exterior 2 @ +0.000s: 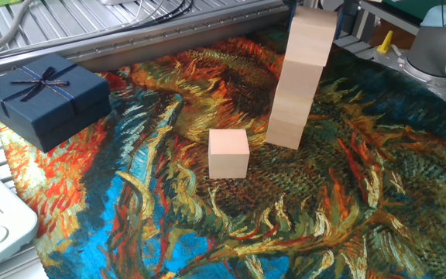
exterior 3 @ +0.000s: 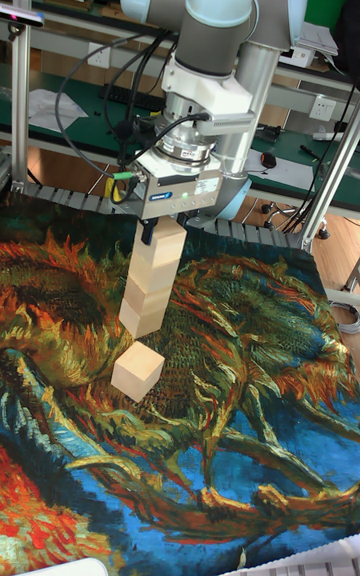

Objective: Stack the blocks in a vertical line of five

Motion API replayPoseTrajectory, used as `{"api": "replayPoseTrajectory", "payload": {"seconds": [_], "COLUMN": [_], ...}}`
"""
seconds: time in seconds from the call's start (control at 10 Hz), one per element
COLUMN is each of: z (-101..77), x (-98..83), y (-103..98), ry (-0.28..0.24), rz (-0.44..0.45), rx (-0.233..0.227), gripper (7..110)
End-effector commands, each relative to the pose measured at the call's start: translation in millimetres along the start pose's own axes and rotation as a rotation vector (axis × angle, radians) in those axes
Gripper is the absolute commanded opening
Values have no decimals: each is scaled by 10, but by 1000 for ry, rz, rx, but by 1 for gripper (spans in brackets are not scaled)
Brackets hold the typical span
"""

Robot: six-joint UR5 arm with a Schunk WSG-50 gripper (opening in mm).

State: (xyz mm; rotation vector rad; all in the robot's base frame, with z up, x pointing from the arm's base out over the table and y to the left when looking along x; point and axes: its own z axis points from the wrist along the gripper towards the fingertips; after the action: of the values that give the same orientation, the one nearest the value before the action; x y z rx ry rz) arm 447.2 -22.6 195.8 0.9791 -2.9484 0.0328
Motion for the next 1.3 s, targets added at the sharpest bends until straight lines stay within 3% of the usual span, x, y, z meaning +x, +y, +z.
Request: {"api": "replayPoseTrajectory", "payload": {"seconds": [0.0,1.2], "z": [-16,-8], "x": [-21,-31], "y": [7,35], "ry": [-8,-9], "rz": [-13,-8], "rx": [-7,-18], "gripper": [7,7]}}
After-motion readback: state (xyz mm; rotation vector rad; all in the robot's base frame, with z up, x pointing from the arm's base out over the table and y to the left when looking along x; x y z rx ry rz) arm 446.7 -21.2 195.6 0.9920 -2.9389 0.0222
